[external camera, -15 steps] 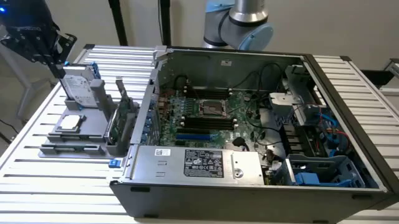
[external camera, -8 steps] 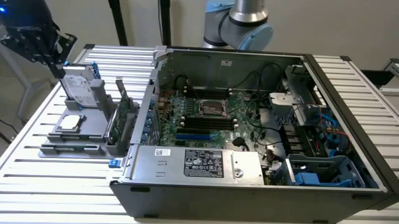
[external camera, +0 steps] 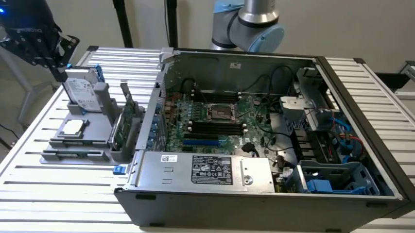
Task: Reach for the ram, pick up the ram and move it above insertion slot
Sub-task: 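Reach for the ram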
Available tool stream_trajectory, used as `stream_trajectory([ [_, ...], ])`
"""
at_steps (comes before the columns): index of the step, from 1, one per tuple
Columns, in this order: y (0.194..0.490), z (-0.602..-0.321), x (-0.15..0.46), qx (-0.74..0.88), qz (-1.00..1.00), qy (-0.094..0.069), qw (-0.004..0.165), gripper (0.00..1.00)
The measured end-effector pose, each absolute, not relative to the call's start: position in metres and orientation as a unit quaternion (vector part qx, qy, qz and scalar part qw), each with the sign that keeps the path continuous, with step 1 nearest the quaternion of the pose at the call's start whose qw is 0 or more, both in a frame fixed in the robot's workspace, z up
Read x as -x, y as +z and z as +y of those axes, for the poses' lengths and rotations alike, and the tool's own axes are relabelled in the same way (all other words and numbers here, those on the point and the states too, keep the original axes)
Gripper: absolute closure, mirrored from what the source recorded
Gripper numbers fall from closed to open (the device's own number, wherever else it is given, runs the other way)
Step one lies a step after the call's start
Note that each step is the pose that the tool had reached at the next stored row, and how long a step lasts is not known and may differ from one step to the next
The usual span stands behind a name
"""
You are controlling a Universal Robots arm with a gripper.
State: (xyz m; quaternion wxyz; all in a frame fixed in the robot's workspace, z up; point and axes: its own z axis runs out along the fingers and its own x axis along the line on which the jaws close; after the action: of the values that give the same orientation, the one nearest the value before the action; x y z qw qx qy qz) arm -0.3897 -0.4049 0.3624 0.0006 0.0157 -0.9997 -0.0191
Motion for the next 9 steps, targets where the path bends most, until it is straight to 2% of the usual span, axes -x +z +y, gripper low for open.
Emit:
stream_trajectory([
  [9, 0.359, -0.443, 0.390, -0.016, -1.000, -0.019, 0.001, 0.89],
])
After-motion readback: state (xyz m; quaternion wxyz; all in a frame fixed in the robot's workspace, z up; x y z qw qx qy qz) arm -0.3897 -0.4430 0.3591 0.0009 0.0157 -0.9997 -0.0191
